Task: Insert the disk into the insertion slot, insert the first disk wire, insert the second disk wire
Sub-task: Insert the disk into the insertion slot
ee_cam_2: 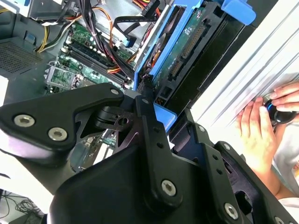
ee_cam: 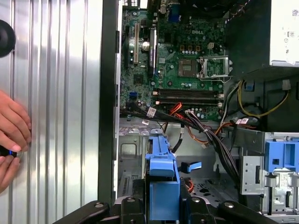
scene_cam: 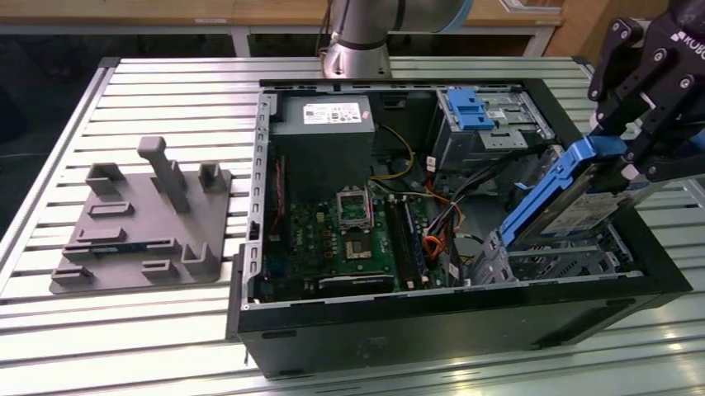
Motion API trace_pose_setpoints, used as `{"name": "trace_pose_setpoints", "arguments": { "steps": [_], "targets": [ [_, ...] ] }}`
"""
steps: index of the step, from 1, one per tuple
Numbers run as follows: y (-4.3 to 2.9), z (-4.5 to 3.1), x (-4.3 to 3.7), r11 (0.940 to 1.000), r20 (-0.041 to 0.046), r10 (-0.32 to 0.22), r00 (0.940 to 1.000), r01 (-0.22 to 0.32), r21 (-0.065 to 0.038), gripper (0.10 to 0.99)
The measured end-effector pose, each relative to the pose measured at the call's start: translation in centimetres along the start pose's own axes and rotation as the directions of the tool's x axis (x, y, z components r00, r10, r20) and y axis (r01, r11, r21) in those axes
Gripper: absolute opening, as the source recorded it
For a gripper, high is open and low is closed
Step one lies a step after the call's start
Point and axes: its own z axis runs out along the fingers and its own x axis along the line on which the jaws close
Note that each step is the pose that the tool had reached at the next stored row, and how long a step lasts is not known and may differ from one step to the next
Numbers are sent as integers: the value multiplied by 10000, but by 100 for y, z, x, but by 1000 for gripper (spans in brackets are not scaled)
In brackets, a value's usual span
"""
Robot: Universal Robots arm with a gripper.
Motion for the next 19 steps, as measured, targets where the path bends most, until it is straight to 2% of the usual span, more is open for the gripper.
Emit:
{"name": "trace_pose_setpoints", "arguments": {
  "steps": [10,13,19],
  "targets": [
    [-10,88,19,10000,2,3,10000,-3,-52,365],
    [-13,87,24,9998,5,12,10000,-12,-190,365],
    [-22,3,18,9985,-1,49,10000,-49,-551,365]
  ]
}}
